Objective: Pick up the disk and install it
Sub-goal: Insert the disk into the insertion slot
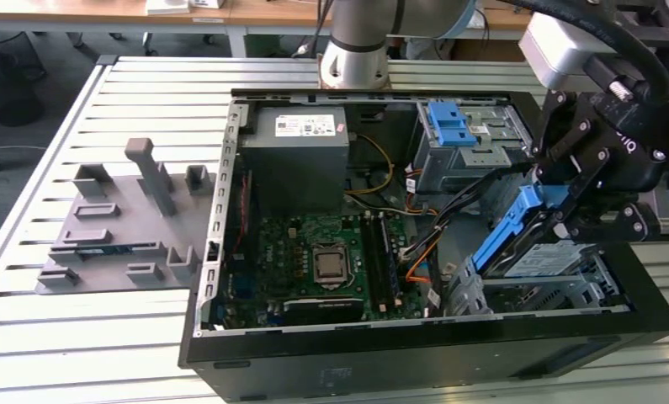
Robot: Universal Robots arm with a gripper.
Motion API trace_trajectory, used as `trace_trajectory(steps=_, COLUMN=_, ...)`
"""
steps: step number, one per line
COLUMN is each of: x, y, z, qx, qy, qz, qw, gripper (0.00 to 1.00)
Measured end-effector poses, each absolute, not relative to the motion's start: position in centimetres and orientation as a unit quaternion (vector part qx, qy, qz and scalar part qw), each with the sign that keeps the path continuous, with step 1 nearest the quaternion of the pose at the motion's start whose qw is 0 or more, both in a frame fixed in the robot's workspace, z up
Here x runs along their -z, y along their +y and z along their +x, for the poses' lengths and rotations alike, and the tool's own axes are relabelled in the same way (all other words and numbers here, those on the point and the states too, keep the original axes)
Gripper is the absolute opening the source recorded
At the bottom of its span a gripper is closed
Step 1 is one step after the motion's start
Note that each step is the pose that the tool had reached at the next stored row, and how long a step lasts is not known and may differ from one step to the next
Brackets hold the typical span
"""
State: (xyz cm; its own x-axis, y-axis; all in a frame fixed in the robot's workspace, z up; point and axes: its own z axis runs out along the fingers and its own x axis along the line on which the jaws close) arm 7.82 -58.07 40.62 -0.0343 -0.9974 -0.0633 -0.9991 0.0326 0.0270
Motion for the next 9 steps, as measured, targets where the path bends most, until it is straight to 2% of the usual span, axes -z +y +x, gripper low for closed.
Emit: trace_trajectory(steps=9, x=-39.90, y=-58.07, z=7.82, qx=-0.032, qy=0.718, qz=-0.695, qw=0.013, gripper=0.36)
